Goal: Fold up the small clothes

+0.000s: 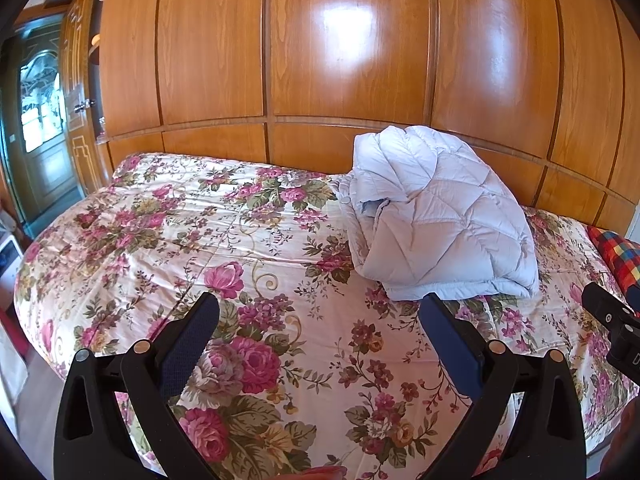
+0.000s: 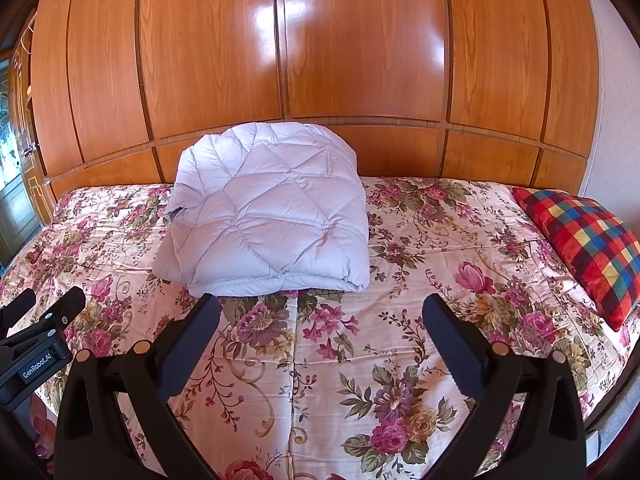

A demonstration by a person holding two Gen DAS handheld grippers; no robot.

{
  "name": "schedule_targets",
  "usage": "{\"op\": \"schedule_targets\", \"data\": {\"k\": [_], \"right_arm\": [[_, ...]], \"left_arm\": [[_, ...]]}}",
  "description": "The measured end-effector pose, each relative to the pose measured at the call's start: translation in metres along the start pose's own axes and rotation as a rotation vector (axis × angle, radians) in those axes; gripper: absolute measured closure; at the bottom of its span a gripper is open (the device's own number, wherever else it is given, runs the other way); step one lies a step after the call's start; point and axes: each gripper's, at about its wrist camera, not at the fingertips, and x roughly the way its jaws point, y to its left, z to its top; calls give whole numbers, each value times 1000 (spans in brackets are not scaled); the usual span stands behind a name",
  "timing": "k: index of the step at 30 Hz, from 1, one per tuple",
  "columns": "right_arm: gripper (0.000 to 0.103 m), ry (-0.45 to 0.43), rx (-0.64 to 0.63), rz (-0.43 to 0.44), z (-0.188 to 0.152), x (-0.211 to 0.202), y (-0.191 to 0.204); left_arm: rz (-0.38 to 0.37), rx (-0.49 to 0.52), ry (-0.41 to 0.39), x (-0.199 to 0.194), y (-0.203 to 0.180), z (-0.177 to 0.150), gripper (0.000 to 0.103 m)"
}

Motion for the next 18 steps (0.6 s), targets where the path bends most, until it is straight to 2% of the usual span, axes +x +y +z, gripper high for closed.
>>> {"op": "schedule_targets", "data": {"k": [18], "right_arm": [[2,17,2,7,-1,4,-3]], "left_arm": [[-28,-25,16,2,4,-4,4]]}}
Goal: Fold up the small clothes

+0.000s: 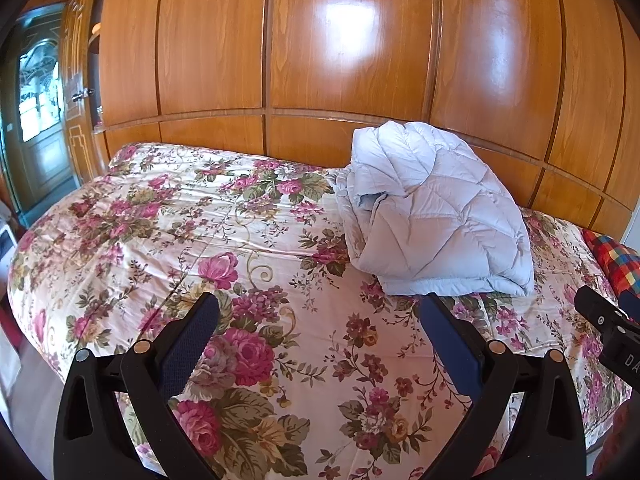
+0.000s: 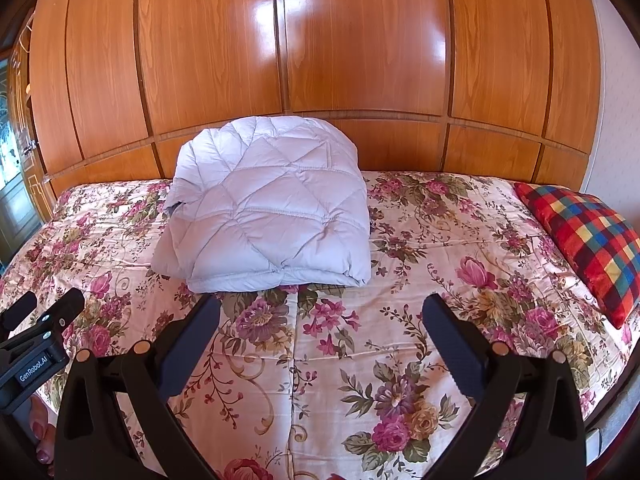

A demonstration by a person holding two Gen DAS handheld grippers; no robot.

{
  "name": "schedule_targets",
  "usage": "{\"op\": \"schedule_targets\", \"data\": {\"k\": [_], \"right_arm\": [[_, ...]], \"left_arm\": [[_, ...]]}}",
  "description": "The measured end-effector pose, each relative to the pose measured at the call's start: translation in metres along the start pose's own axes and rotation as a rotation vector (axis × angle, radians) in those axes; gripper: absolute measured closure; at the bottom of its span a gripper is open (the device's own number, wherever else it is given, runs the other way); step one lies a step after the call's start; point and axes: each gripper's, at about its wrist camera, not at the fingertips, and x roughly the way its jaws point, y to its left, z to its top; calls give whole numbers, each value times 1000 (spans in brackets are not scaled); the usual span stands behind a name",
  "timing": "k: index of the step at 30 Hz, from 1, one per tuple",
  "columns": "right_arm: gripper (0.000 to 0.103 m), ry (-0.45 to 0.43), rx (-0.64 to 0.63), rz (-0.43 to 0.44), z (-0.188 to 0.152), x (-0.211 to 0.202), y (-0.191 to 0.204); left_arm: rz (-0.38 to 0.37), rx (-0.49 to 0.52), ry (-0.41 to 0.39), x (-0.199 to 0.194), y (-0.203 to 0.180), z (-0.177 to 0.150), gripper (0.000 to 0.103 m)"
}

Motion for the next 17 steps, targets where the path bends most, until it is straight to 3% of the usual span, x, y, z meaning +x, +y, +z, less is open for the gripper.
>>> {"op": "schedule_targets", "data": {"k": [7,17], "right_arm": [[2,1,-2,-1,0,0,0],[2,36,16,-20,-3,12,-10]], "left_arm": [[-1,23,0,0,-4,-1,4],[-17,14,82,16,-1,-4,4]]}}
